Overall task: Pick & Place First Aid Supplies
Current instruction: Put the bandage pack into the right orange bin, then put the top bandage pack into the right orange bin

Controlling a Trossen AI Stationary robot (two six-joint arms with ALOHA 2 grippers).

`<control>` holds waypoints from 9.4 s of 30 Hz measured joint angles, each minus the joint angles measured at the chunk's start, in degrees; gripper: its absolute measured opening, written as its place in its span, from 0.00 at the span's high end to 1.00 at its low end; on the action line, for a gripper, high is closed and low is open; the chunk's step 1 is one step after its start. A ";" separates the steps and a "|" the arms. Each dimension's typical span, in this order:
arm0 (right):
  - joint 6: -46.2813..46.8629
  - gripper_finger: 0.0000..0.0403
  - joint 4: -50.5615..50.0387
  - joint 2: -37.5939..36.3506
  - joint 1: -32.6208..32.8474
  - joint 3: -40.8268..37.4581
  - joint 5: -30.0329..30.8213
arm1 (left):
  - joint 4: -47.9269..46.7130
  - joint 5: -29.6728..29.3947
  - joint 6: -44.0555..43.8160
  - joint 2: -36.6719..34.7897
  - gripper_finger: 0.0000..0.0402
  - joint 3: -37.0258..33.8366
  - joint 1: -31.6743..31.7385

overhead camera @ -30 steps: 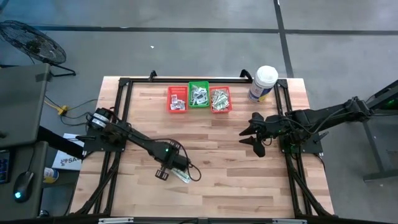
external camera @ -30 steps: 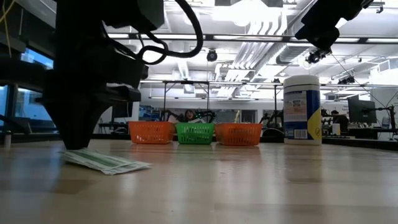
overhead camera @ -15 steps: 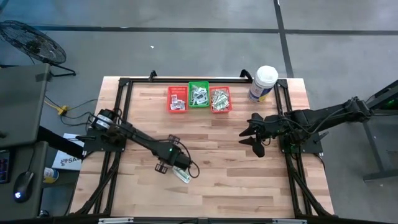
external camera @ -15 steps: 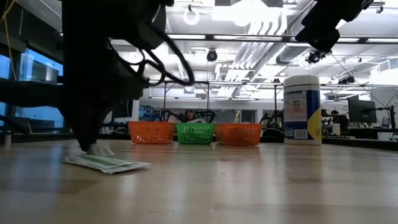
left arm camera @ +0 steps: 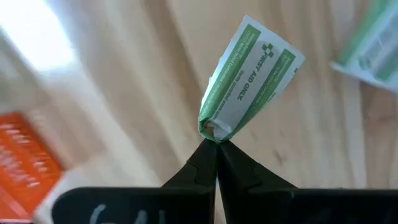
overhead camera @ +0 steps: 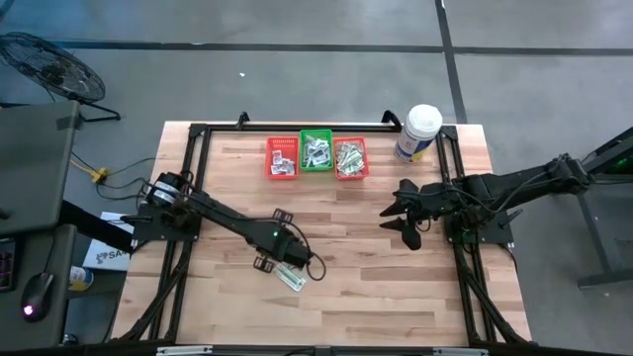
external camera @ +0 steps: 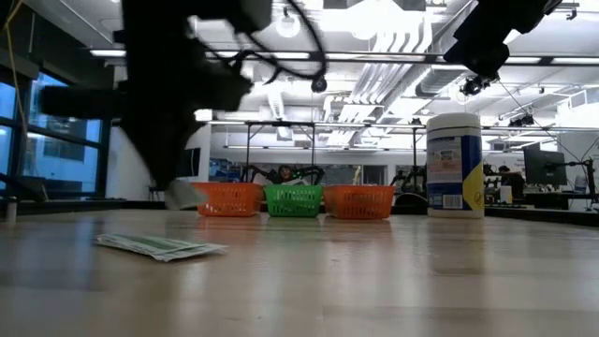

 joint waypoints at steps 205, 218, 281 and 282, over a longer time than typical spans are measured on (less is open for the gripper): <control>-6.69 0.57 1.15 7.31 -19.75 5.77 -9.10 | 34.98 15.93 1.95 -8.41 0.26 -18.80 -3.59; -6.66 0.57 1.48 7.33 -19.32 5.77 -8.19 | 35.57 19.19 4.60 -8.57 0.49 -20.14 -3.59; 1.83 0.57 16.49 20.06 -10.95 5.53 -11.58 | 25.34 -17.39 1.54 -8.48 1.00 1.18 4.36; 2.60 0.57 17.23 20.44 -11.26 5.53 -12.61 | 25.34 -17.83 1.57 -8.48 1.00 1.76 4.77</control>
